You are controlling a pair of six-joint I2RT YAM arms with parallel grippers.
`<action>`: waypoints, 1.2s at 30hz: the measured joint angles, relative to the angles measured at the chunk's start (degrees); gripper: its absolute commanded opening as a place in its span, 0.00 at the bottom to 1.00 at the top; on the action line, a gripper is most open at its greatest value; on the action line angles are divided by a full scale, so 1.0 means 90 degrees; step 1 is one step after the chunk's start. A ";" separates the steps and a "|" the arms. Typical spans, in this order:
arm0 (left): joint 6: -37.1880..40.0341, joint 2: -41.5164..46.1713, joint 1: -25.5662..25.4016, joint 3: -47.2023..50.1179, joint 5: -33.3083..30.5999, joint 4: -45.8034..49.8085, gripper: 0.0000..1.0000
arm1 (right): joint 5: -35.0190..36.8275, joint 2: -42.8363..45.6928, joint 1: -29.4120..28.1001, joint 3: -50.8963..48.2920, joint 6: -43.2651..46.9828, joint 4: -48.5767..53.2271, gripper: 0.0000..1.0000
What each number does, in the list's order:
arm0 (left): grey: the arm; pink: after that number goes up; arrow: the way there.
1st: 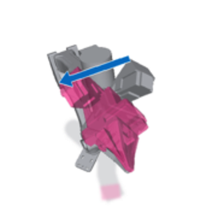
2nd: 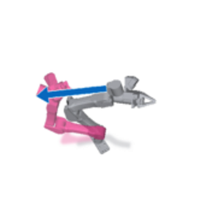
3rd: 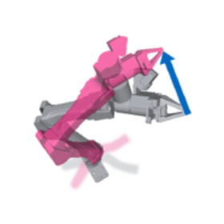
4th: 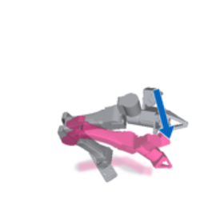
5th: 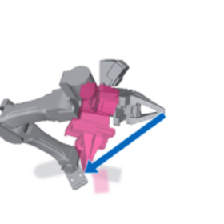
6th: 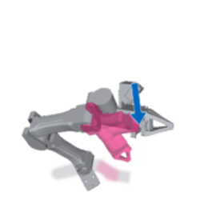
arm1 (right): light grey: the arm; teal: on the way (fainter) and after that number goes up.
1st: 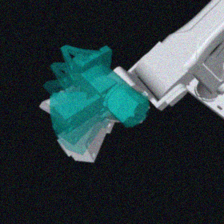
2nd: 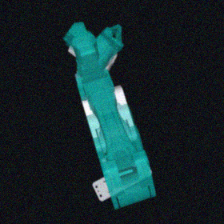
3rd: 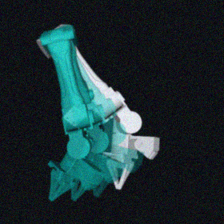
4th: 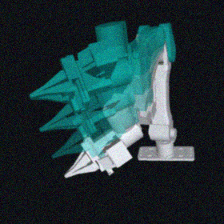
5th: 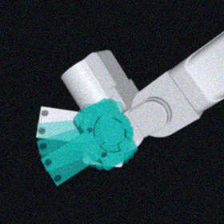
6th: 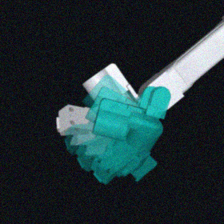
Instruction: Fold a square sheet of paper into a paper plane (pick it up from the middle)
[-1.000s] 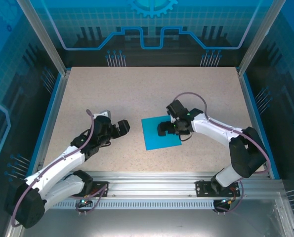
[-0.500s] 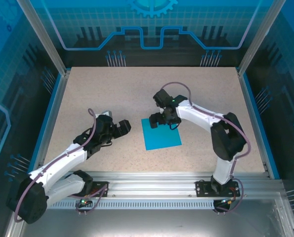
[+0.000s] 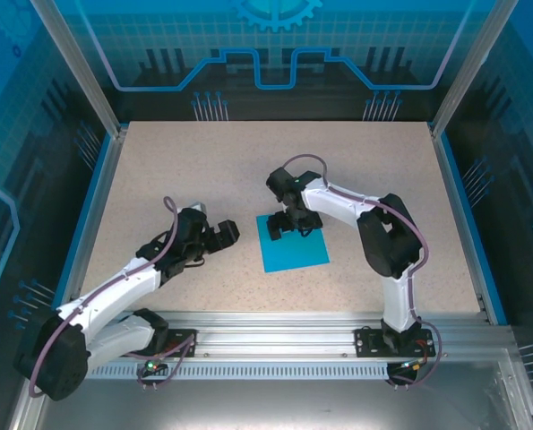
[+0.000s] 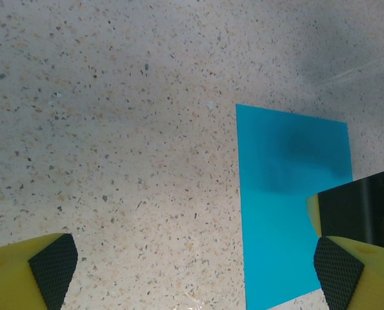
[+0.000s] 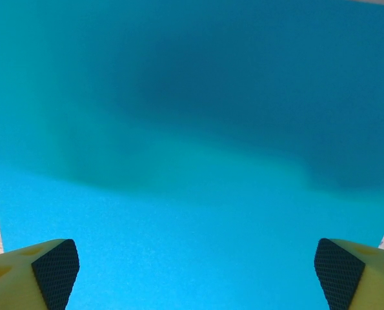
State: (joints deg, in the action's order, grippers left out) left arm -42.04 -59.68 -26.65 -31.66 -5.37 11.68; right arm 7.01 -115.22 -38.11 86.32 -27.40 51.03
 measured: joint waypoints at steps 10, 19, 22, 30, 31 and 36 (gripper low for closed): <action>0.0019 -0.0279 0.0000 -0.0002 0.0250 0.0000 0.99 | -0.0075 -0.0376 0.0000 0.0160 -0.0124 0.0068 0.97; 0.0019 -0.0396 0.0000 -0.0010 0.0410 0.0000 0.99 | -0.0148 -0.0634 0.0000 0.0189 -0.0243 0.0068 0.99; 0.0017 -0.0401 0.0000 -0.0012 0.0415 0.0000 0.98 | -0.0143 -0.0641 0.0000 0.0189 -0.0287 0.0066 0.99; 0.0017 -0.0447 0.0000 -0.0012 0.0415 0.0002 0.98 | -0.0024 -0.0648 -0.0027 0.0185 -0.0408 0.0063 0.96; 0.0017 -0.0457 0.0000 -0.0012 0.0418 0.0002 0.99 | -0.0002 -0.0656 -0.0044 0.0199 -0.0415 0.0068 0.96; 0.0017 -0.0459 0.0000 -0.0012 0.0418 0.0002 0.98 | 0.0022 -0.0665 -0.0073 0.0209 -0.0435 0.0066 0.93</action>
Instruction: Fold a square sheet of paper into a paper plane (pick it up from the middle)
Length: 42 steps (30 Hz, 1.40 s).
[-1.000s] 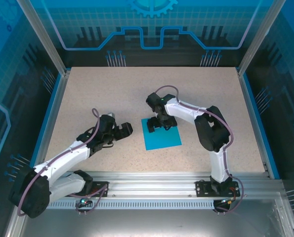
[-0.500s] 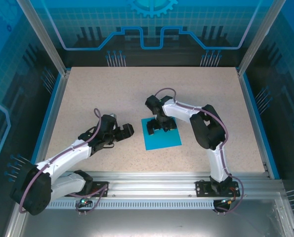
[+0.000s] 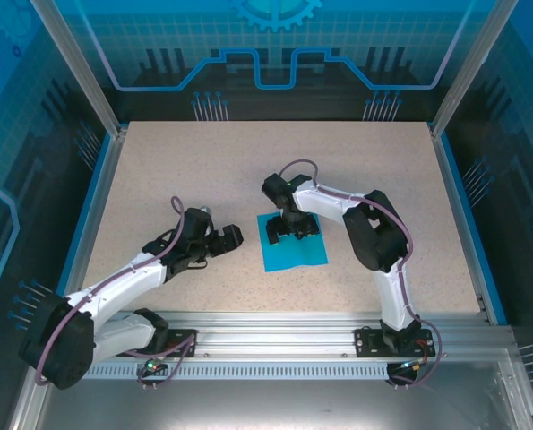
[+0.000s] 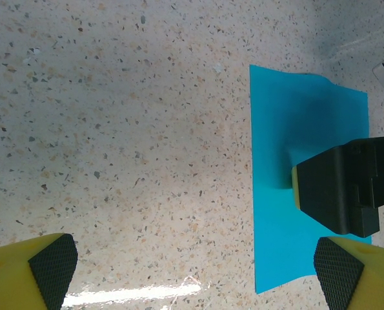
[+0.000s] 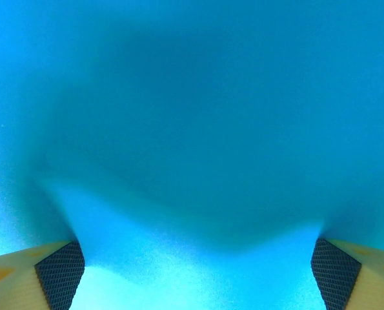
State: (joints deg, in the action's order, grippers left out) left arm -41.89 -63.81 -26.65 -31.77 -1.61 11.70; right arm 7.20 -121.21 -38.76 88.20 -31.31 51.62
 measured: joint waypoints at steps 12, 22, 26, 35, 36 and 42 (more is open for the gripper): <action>-0.0002 0.0000 0.0000 -0.0002 0.0000 0.0005 0.99 | -0.0090 0.0085 0.0010 -0.0051 -0.0022 -0.0066 0.56; -0.0005 0.0000 0.0000 -0.0080 0.0000 0.0119 0.99 | -0.0257 0.0537 0.0010 -0.0185 0.0049 -0.0024 0.33; -0.0007 0.0000 0.0000 -0.0097 0.0000 0.0121 0.98 | -0.0600 0.1025 0.0041 -0.0284 0.0053 -0.0121 0.31; -0.0022 0.0000 0.0000 -0.0231 0.0141 0.0143 0.99 | -0.2778 0.2123 0.0814 -0.1382 -0.0153 -0.1559 0.33; -0.0022 0.0000 0.0000 -0.0250 0.0192 0.0143 0.98 | -0.3028 0.2154 0.0967 -0.1571 -0.0209 -0.1792 0.34; -0.0029 -0.0027 -0.0002 -0.0289 0.0588 0.0017 0.98 | -0.3871 0.2159 0.1826 -0.2669 -0.0357 -0.2516 0.45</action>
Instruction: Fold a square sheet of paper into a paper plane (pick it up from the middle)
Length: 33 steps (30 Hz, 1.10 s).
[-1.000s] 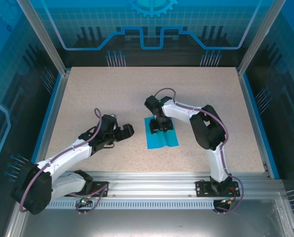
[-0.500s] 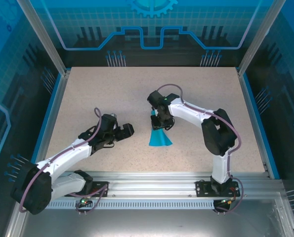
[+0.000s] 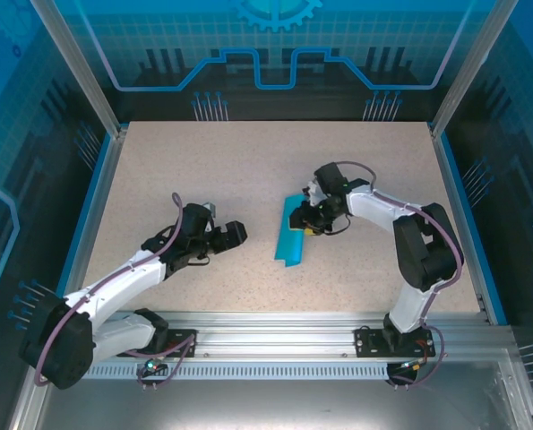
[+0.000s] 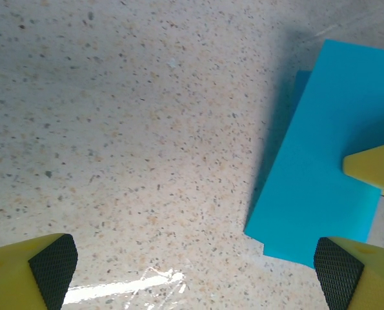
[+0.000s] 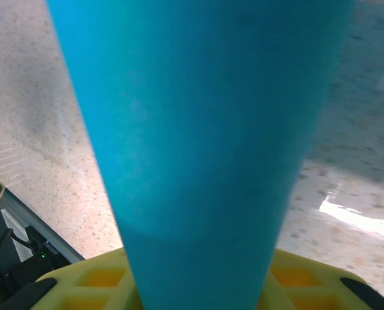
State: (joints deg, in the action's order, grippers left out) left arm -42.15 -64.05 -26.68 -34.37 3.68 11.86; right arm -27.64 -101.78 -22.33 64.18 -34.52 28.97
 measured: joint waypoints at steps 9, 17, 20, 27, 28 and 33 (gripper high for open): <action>-0.0012 -0.0646 -0.0323 -0.0432 0.0306 -0.0126 0.99 | 0.0396 0.0061 0.0393 -0.0359 0.0527 0.0299 0.73; 0.0007 -0.0974 -0.0704 -0.0692 0.0321 -0.0262 0.98 | 0.1294 0.0476 0.0590 -0.0359 0.0937 0.0930 0.76; 0.0010 -0.1107 -0.0794 -0.0750 0.0321 -0.0277 0.99 | 0.1569 0.0517 0.0595 -0.0359 0.0993 0.1083 0.75; 0.0022 -0.1384 -0.0964 -0.0988 0.0318 -0.0328 0.98 | 0.1889 0.0512 0.0600 -0.0389 0.1044 0.1200 0.74; 0.0029 -0.1433 -0.0993 -0.1032 0.0318 -0.0333 0.98 | 0.1894 0.0508 0.0597 -0.0389 0.1064 0.1214 0.74; 0.0032 -0.1656 -0.1115 -0.1173 0.0316 -0.0355 0.99 | 0.1972 0.0328 0.0478 -0.0381 0.1161 0.1277 0.74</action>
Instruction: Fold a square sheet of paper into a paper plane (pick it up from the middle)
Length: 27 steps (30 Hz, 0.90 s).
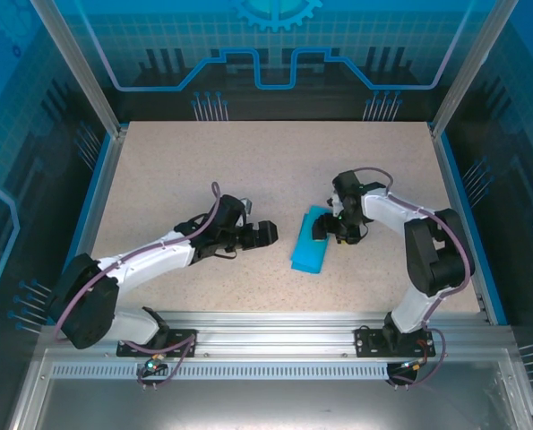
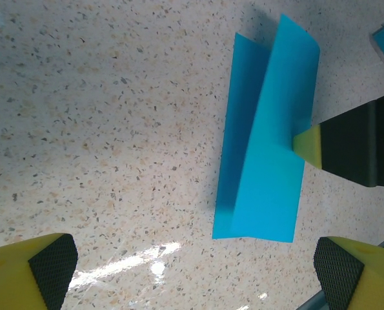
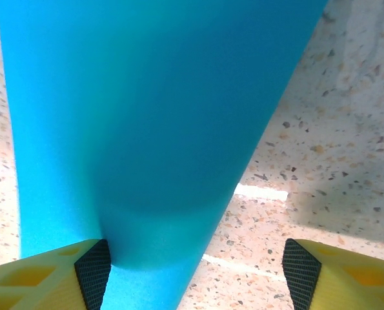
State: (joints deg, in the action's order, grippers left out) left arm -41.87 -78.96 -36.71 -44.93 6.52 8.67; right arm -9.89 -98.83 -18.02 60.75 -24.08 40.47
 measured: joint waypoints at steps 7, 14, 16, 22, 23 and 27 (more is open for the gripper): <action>0.0000 -0.0068 -0.0046 -0.0005 -0.0002 0.0002 0.99 | 0.0168 -0.0202 -0.0138 0.0092 0.0041 0.0126 0.74; 0.0000 -0.0070 -0.0061 -0.0005 -0.0005 0.0002 0.99 | 0.0384 -0.0206 -0.0136 0.0155 -0.0056 0.0185 0.74; 0.0002 -0.0070 -0.0061 -0.0005 -0.0007 0.0002 0.99 | 0.0340 -0.0206 -0.0136 0.0155 -0.0063 0.0163 0.74; 0.0002 -0.0070 -0.0061 -0.0005 -0.0007 0.0005 0.98 | 0.0109 -0.0262 -0.0141 0.0197 -0.0024 0.0168 0.74; 0.0002 -0.0070 -0.0061 -0.0005 -0.0007 0.0002 0.99 | 0.0085 -0.0272 -0.0151 0.0199 -0.0019 0.0168 0.74; 0.0002 -0.0070 -0.0061 -0.0005 -0.0007 0.0002 0.98 | 0.0049 -0.0299 -0.0172 0.0204 -0.0029 0.0165 0.75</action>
State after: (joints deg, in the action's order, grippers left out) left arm -41.85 -79.59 -37.26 -44.97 6.46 8.69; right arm -9.45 -101.51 -19.57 62.59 -24.34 41.95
